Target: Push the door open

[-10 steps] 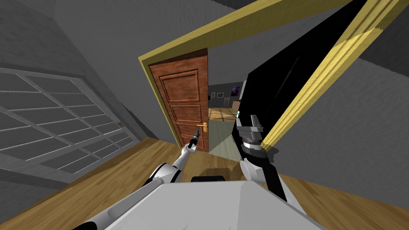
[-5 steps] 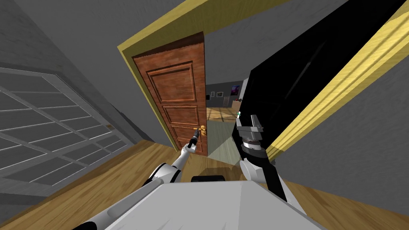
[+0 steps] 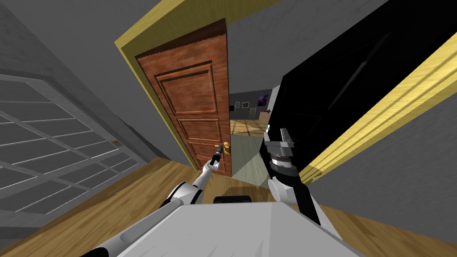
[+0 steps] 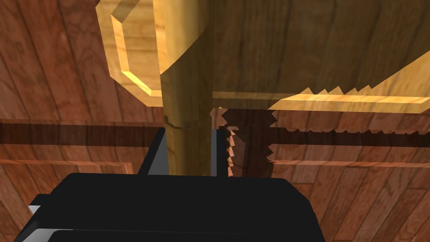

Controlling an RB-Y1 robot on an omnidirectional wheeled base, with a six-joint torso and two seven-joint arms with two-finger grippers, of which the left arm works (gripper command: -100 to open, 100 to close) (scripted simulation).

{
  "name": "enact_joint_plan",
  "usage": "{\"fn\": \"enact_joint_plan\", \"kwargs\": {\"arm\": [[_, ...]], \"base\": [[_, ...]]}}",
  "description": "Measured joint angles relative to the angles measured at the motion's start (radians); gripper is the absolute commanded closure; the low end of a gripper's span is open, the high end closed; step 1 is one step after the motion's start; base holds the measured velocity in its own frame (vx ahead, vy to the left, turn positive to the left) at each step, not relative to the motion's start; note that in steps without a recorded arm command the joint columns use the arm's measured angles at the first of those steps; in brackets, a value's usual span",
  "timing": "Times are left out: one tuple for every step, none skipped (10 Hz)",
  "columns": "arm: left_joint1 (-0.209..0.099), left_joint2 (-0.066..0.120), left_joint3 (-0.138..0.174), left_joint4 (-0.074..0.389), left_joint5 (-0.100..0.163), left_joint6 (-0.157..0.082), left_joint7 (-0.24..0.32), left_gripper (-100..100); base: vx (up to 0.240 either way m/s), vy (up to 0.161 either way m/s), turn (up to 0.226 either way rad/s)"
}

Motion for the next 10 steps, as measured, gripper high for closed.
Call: {"fn": "enact_joint_plan", "kwargs": {"arm": [[0.001,0.0,0.0,0.001,0.0,0.001,0.0,100],[0.003,0.0,0.0,0.003,0.0,0.002,0.0,100],[0.004,0.0,0.0,0.003,0.0,0.003,0.0,100],[0.005,0.0,0.0,0.004,0.0,0.003,0.0,100],[0.006,0.001,0.002,0.011,0.001,0.004,-0.001,100],[0.009,0.001,0.006,0.017,0.002,0.002,-0.004,100],[0.023,0.005,0.009,-0.003,0.002,0.01,-0.005,100],[0.02,0.01,0.015,0.007,0.005,0.005,-0.006,100],[0.025,0.012,0.025,-0.005,0.007,0.011,-0.01,100],[0.006,0.015,0.039,0.02,0.012,0.006,-0.015,100]], "base": [[-0.016,0.002,0.003],[-0.009,0.001,0.003],[0.0,0.0,0.0],[0.087,-0.032,0.019],[0.134,-0.064,0.036],[0.149,-0.101,0.036],[0.177,-0.114,0.055],[0.198,-0.106,0.05],[0.193,-0.133,0.049],[0.198,-0.136,0.069]]}}
